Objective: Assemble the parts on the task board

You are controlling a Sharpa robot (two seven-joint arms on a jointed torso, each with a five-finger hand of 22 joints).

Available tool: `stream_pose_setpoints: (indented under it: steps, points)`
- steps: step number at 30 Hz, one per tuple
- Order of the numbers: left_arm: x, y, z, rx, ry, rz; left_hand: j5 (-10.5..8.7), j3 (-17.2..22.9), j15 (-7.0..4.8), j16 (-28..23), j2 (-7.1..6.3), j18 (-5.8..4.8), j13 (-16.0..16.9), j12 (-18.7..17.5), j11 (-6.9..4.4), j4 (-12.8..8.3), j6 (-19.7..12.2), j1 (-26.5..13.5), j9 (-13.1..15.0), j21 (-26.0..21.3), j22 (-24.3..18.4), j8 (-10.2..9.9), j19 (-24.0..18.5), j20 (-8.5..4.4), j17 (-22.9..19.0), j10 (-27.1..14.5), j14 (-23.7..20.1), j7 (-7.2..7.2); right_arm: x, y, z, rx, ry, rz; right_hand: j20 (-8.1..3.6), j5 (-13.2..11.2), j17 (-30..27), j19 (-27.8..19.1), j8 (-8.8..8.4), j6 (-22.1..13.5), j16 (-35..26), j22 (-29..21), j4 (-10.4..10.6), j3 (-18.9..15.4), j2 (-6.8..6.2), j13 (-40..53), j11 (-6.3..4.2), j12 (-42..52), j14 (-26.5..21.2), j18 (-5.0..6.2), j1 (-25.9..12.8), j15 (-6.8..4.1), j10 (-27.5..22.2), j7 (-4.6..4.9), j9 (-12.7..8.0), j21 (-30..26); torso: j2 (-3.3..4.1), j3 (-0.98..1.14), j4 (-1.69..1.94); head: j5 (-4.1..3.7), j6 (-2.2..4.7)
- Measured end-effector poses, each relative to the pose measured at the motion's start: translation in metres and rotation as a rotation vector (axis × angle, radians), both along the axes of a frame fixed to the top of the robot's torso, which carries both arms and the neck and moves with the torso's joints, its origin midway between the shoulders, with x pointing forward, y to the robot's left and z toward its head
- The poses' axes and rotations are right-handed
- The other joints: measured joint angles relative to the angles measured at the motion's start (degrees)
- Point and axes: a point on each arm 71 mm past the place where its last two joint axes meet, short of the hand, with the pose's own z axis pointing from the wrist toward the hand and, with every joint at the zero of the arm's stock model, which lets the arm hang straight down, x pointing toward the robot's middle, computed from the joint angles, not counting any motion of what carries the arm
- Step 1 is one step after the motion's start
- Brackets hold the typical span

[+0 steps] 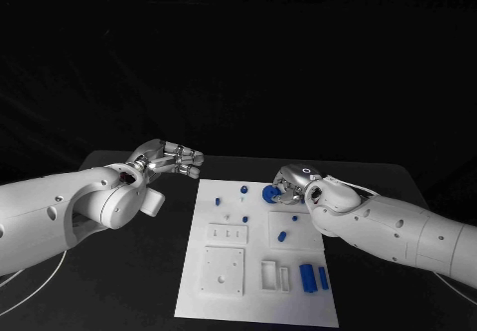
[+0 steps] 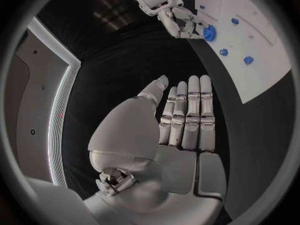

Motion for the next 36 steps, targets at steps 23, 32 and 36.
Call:
stream_pose_setpoints:
  steps: [23, 32, 36]
  points:
    - [-0.001, 0.002, 0.0, 0.0, 0.001, 0.001, 0.0, 0.15, 0.0, 0.0, 0.0, 0.0, 0.0, 0.0, 0.0, -0.15, 0.0, 0.0, 0.0, 0.0, 0.24, 0.0, 0.0, 0.0, 0.01, 0.0, 0.0, 0.0, -0.022, 0.049, 0.016, 0.061, -0.099, 0.093, -0.2, -0.5, -0.38, 0.2, 0.03, 0.37, 0.0, 0.0, 1.11, 1.43, -1.05, 0.36, -0.1, 0.0, 0.0, 0.0, 0.0, 0.0, 0.51, -0.03, -0.66, 2.67, 0.0, -0.01, 0.07, 0.65, 0.46]
    - [-0.001, 0.0, 0.0, 0.0, 0.001, -0.003, 0.0, 0.15, 0.0, 0.0, 0.0, 0.0, 0.0, 0.0, 0.0, -0.15, 0.0, 0.0, 0.0, 0.0, 0.24, 0.0, 0.0, 0.0, 0.01, 0.0, 0.0, 0.0, -0.022, 0.069, 0.007, 0.047, -0.093, 0.113, -0.2, -0.73, -0.52, 0.2, 0.04, 0.34, 0.0, 0.01, 1.33, 1.64, -1.13, 0.3, -0.09, 0.0, 0.0, 0.0, -0.07, 0.0, 0.51, 0.0, -0.68, 2.71, 0.07, -0.06, 0.23, 0.64, 0.36]
    - [-0.001, -0.001, 0.0, 0.0, 0.001, -0.004, 0.0, 0.15, 0.0, 0.0, 0.0, 0.0, 0.0, 0.0, 0.0, -0.15, 0.0, 0.0, 0.0, 0.0, 0.32, 0.0, 0.0, 0.0, 0.01, 0.0, 0.0, 0.0, -0.022, 0.074, 0.001, 0.04, -0.087, 0.116, -0.2, -0.73, -0.52, 0.2, 0.04, 0.3, 0.0, 0.04, 1.48, 1.79, -1.13, 0.3, -0.09, 0.0, 0.0, 0.0, -0.07, 0.0, 0.51, 0.03, -0.83, 2.71, 0.07, -0.07, 0.23, 0.91, 0.26]
